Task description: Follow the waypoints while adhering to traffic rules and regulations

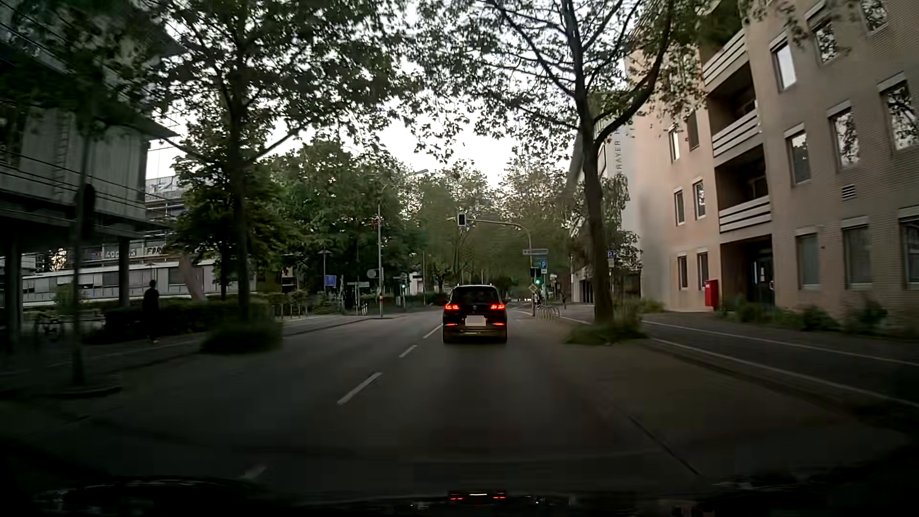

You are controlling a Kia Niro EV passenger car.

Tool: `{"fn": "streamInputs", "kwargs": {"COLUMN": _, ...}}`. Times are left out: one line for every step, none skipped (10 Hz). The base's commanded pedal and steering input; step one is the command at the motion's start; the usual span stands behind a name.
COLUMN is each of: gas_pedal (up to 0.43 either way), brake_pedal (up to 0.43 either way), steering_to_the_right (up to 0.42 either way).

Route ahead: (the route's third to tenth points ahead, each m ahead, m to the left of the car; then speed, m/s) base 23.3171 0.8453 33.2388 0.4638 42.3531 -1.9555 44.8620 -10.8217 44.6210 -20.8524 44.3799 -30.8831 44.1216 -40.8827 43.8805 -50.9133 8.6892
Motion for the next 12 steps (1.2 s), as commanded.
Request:
{"fn": "streamInputs", "kwargs": {"gas_pedal": 0.000, "brake_pedal": 0.000, "steering_to_the_right": -0.003}}
{"fn": "streamInputs", "kwargs": {"gas_pedal": 0.000, "brake_pedal": 0.000, "steering_to_the_right": -0.003}}
{"fn": "streamInputs", "kwargs": {"gas_pedal": 0.000, "brake_pedal": 0.000, "steering_to_the_right": -0.003}}
{"fn": "streamInputs", "kwargs": {"gas_pedal": 0.000, "brake_pedal": 0.000, "steering_to_the_right": -0.003}}
{"fn": "streamInputs", "kwargs": {"gas_pedal": 0.000, "brake_pedal": 0.000, "steering_to_the_right": -0.003}}
{"fn": "streamInputs", "kwargs": {"gas_pedal": 0.000, "brake_pedal": 0.000, "steering_to_the_right": -0.003}}
{"fn": "streamInputs", "kwargs": {"gas_pedal": 0.000, "brake_pedal": 0.000, "steering_to_the_right": -0.003}}
{"fn": "streamInputs", "kwargs": {"gas_pedal": 0.000, "brake_pedal": 0.000, "steering_to_the_right": -0.003}}
{"fn": "streamInputs", "kwargs": {"gas_pedal": 0.000, "brake_pedal": 0.000, "steering_to_the_right": -0.003}}
{"fn": "streamInputs", "kwargs": {"gas_pedal": 0.000, "brake_pedal": 0.000, "steering_to_the_right": -0.003}}
{"fn": "streamInputs", "kwargs": {"gas_pedal": 0.000, "brake_pedal": 0.000, "steering_to_the_right": -0.002}}
{"fn": "streamInputs", "kwargs": {"gas_pedal": 0.000, "brake_pedal": 0.000, "steering_to_the_right": -0.003}}
